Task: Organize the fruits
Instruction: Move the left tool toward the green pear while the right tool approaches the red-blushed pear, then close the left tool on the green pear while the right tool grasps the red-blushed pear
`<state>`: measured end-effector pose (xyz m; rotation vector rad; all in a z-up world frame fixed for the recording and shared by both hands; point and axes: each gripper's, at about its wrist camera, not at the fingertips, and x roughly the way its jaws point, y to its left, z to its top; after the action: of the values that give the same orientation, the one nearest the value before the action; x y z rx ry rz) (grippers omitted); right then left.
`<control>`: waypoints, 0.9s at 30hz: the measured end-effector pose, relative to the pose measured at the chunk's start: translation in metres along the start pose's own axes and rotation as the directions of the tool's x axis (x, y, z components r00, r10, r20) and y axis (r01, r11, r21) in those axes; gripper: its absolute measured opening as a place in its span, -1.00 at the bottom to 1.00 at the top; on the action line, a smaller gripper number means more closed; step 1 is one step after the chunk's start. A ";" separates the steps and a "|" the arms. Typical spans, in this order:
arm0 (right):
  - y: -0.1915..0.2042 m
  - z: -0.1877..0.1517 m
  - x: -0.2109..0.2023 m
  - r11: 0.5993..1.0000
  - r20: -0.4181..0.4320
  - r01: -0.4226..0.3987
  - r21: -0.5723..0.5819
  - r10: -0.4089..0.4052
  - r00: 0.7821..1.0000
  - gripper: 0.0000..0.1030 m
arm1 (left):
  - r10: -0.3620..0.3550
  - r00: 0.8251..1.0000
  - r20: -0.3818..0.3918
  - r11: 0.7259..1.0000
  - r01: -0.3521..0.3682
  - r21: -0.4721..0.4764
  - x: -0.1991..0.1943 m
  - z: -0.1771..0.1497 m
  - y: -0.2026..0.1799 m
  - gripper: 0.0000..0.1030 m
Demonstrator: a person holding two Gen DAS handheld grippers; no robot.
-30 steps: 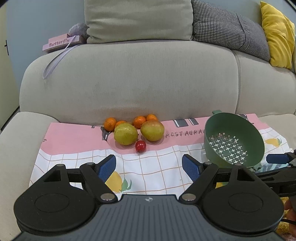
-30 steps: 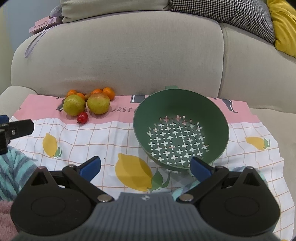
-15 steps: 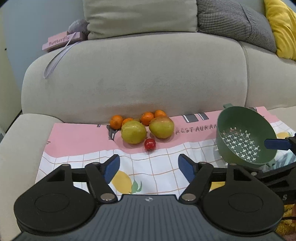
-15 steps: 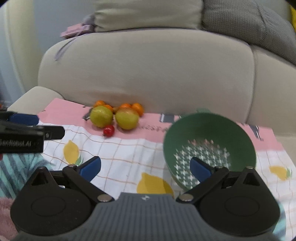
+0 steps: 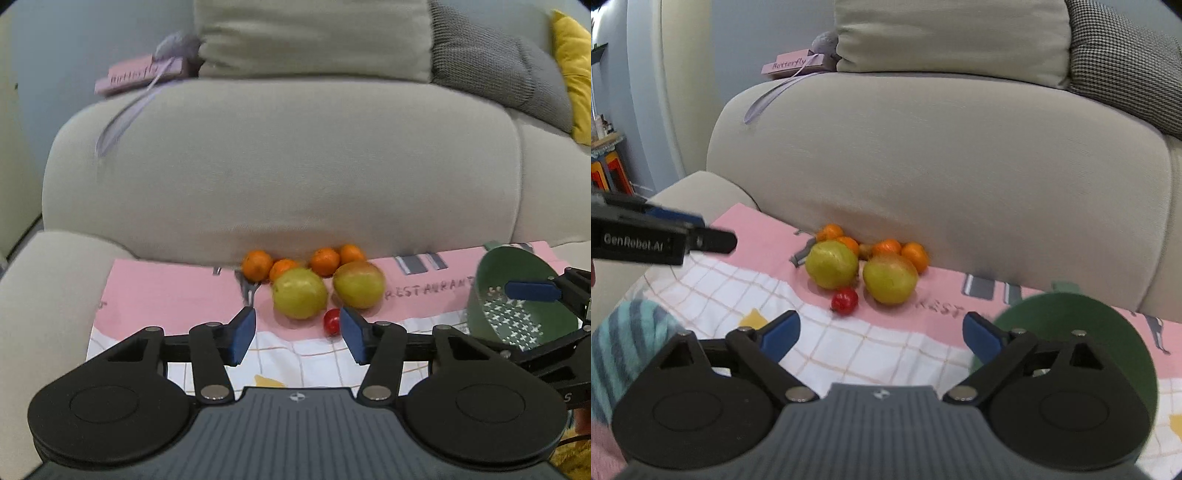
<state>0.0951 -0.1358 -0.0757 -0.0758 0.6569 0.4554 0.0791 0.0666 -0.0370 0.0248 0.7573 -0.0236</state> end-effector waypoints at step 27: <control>-0.002 0.039 0.146 0.993 -0.175 -0.018 -0.119 -0.003 0.985 0.76 | -0.158 0.982 -0.108 0.981 0.143 -0.132 0.126 0.025 0.048 0.40</control>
<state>0.2205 -0.0728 -0.1331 -0.2292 0.8020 0.4995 0.1888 0.1124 -0.1048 -0.1507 0.8766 -0.1206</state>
